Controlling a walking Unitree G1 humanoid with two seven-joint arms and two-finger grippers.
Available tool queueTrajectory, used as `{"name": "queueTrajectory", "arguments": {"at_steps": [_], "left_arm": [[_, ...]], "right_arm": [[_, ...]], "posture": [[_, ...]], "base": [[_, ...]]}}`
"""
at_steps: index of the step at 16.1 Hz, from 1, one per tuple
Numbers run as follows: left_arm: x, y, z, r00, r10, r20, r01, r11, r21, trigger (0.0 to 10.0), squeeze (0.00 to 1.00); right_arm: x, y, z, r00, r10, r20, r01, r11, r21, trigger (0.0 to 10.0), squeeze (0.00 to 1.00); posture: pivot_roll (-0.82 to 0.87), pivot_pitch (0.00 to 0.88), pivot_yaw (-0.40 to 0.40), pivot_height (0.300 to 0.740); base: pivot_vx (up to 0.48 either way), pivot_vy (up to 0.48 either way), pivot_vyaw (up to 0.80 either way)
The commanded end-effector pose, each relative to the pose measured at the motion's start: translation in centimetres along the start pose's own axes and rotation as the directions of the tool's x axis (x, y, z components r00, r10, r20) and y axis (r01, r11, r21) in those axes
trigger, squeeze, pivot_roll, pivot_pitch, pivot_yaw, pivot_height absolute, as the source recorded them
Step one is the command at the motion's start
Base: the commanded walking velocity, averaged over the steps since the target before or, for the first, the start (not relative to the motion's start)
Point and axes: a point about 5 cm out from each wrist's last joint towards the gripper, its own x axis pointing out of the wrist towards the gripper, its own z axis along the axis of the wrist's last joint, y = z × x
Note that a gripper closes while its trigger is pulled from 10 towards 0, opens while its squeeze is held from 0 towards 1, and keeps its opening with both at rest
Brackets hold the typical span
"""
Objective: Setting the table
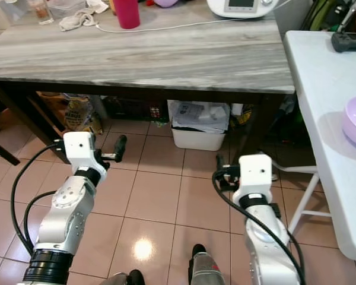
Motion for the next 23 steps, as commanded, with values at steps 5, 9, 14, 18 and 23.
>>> {"name": "queueTrajectory", "arguments": {"at_steps": [5,9,14,18,23], "left_arm": [[-0.4,0.8,-0.1,1.000,0.006,-0.023,-0.005,0.999,0.041,10.0,0.00],[-0.5,1.4,0.2,1.000,0.009,-0.028,-0.007,0.998,0.065,10.0,0.00],[-0.4,1.7,0.5,1.000,0.001,-0.026,0.002,0.996,0.090,10.0,0.00],[-1.1,1.8,0.7,1.000,-0.001,-0.009,0.002,0.999,0.050,10.0,0.00],[-1.8,0.5,0.7,0.999,-0.030,0.038,0.026,0.995,0.101,10.0,0.00]], "right_arm": [[-0.7,-0.8,0.2,0.999,-0.040,0.002,0.040,0.999,-0.018,10.0,0.00],[-0.9,-1.1,-0.2,0.997,-0.082,-0.011,0.081,0.996,-0.032,10.0,0.00],[-1.4,-1.7,-0.5,0.990,-0.131,-0.050,0.128,0.990,-0.057,10.0,0.00],[-2.8,-2.2,0.3,0.984,-0.177,0.013,0.178,0.980,-0.088,10.0,0.00],[-3.6,-3.0,0.2,0.978,-0.208,-0.015,0.206,0.974,-0.088,10.0,0.00]], "posture": [[-0.30,0.212,0.082,0.740],[-0.30,0.209,0.095,0.740],[-0.29,0.208,0.108,0.740],[-0.30,0.211,0.117,0.740],[-0.31,0.190,0.067,0.740]], "base": [[-0.349,0.000,0.00],[-0.369,0.000,0.00],[-0.115,0.000,0.00],[0.000,0.000,0.00],[0.000,0.000,-0.16]]}}
